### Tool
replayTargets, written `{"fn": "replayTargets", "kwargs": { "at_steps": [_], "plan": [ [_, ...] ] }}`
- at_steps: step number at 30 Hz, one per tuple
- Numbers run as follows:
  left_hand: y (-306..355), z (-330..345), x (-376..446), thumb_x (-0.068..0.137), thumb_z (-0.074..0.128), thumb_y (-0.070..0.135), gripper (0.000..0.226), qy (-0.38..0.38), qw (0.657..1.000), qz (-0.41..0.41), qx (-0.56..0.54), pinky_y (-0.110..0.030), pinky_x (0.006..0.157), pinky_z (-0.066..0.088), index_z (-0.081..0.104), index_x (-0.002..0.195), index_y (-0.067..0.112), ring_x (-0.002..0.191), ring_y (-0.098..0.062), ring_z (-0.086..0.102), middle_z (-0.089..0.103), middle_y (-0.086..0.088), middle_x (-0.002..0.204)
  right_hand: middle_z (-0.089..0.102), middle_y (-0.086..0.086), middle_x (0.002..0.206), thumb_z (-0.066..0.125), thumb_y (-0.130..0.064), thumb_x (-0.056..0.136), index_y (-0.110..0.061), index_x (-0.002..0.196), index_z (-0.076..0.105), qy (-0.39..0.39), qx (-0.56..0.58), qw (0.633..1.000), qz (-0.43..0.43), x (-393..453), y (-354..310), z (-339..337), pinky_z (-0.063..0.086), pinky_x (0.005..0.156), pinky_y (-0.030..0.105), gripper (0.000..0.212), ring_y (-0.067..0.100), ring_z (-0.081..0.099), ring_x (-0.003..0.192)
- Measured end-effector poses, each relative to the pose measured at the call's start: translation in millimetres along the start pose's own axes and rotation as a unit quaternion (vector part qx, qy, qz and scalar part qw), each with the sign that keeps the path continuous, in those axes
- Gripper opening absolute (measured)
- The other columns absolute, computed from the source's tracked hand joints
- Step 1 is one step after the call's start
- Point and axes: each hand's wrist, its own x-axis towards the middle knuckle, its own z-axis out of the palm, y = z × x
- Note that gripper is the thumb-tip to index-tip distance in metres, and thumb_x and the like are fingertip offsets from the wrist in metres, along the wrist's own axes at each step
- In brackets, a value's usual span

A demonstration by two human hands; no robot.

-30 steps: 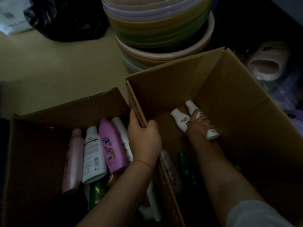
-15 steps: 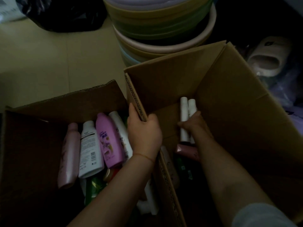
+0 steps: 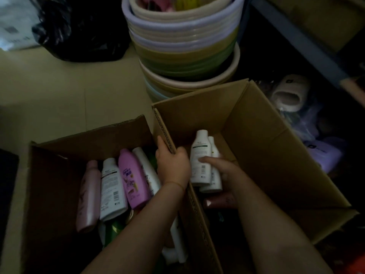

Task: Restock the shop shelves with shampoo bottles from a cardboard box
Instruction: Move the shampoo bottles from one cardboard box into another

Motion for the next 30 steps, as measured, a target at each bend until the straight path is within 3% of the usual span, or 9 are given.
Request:
{"fn": "replayTargets", "kwargs": {
  "at_steps": [7, 10, 14, 17, 20, 24, 27, 28, 30],
  "plan": [
    [-3.4, -29.5, -0.1, 0.069, 0.066, 0.05, 0.087, -0.046, 0.995, -0.054, -0.071, -0.045, 0.103, 0.049, 0.037, 0.149, 0.034, 0.119, -0.025, 0.059, 0.055, -0.003, 0.14, 0.07, 0.012, 0.12, 0.077, -0.02, 0.075, -0.013, 0.133, 0.052, -0.084, -0.081, 0.977, -0.18, -113.2, -90.5, 13.1, 0.056, 0.09, 0.049, 0.064, 0.03, 0.068, 0.109],
    [27.1, -67.8, -21.5, 0.089, 0.061, 0.056, 0.05, -0.127, 0.971, -0.096, -0.177, -0.027, 0.078, 0.054, 0.06, 0.127, 0.023, 0.098, -0.012, 0.064, 0.068, -0.001, 0.119, 0.073, 0.006, 0.112, 0.073, -0.022, 0.08, -0.019, 0.124, 0.055, -0.118, -0.083, 0.958, -0.248, -171.5, -114.0, 34.9, 0.059, 0.076, 0.037, 0.048, 0.025, 0.071, 0.102],
    [54.6, -124.9, -26.4, 0.08, 0.051, 0.069, 0.074, -0.194, 0.945, -0.046, -0.258, -0.047, 0.107, 0.044, 0.055, 0.134, 0.019, 0.119, -0.021, 0.06, 0.062, -0.009, 0.134, 0.077, -0.001, 0.096, 0.064, -0.022, 0.081, -0.021, 0.113, 0.059, -0.166, -0.097, 0.939, -0.285, -213.8, -119.0, 94.0, 0.059, 0.067, 0.028, 0.032, 0.017, 0.074, 0.089],
    [48.9, -162.3, -27.7, 0.084, 0.066, 0.044, 0.062, -0.24, 0.935, -0.027, -0.261, -0.046, 0.098, 0.053, 0.057, 0.134, 0.008, 0.111, -0.027, 0.067, 0.067, -0.017, 0.127, 0.076, 0.007, 0.097, 0.064, -0.031, 0.089, -0.016, 0.103, 0.067, -0.156, -0.113, 0.948, -0.252, -197.7, -100.1, 144.9, 0.059, 0.071, 0.033, 0.021, 0.021, 0.074, 0.086],
    [8.6, -192.3, -10.9, 0.081, 0.08, 0.024, 0.055, -0.124, 0.964, -0.105, -0.209, -0.055, 0.084, 0.058, 0.06, 0.13, 0.012, 0.097, -0.033, 0.072, 0.072, -0.018, 0.114, 0.075, 0.01, 0.1, 0.065, -0.037, 0.093, -0.011, 0.114, 0.065, -0.064, -0.145, 0.97, -0.184, -154.5, -70.3, 179.4, 0.059, 0.078, 0.039, 0.034, 0.024, 0.074, 0.088],
    [-77.7, -217.0, 37.8, 0.041, 0.1, 0.042, 0.107, -0.055, 0.992, -0.111, -0.007, -0.057, 0.073, 0.059, 0.045, 0.133, 0.05, 0.103, -0.031, 0.069, 0.061, -0.004, 0.129, 0.06, 0.014, 0.127, 0.068, -0.03, 0.089, -0.007, 0.138, 0.041, 0.004, -0.248, 0.963, -0.105, -111.4, -26.4, 205.6, 0.055, 0.09, 0.045, 0.06, 0.03, 0.065, 0.107],
    [-54.3, -217.5, 3.1, 0.079, 0.081, 0.013, 0.073, -0.03, 0.996, -0.084, 0.006, -0.04, 0.082, 0.055, 0.042, 0.136, 0.036, 0.091, -0.014, 0.061, 0.056, 0.007, 0.109, 0.054, 0.016, 0.133, 0.06, -0.021, 0.093, -0.007, 0.143, 0.036, 0.027, -0.293, 0.953, -0.075, -101.5, -6.4, 213.1, 0.052, 0.092, 0.043, 0.058, 0.033, 0.058, 0.116],
    [-56.7, -215.9, 3.3, 0.087, 0.073, 0.013, 0.064, -0.004, 0.996, -0.085, 0.018, -0.039, 0.087, 0.052, 0.044, 0.141, 0.03, 0.095, -0.017, 0.059, 0.057, 0.004, 0.115, 0.056, 0.016, 0.131, 0.058, -0.017, 0.093, -0.009, 0.144, 0.037, 0.03, -0.282, 0.955, -0.083, -101.9, -6.7, 212.5, 0.052, 0.093, 0.044, 0.056, 0.033, 0.059, 0.114],
    [-64.1, -212.7, 8.7, 0.088, 0.06, 0.027, 0.069, 0.032, 0.994, -0.041, 0.1, -0.046, 0.104, 0.046, 0.033, 0.149, 0.042, 0.123, -0.023, 0.053, 0.043, 0.003, 0.149, 0.063, 0.015, 0.12, 0.056, -0.014, 0.094, -0.011, 0.141, 0.044, 0.011, -0.235, 0.966, -0.11, -109.8, -19.6, 208.3, 0.054, 0.093, 0.043, 0.049, 0.029, 0.064, 0.107]
  ]
}}
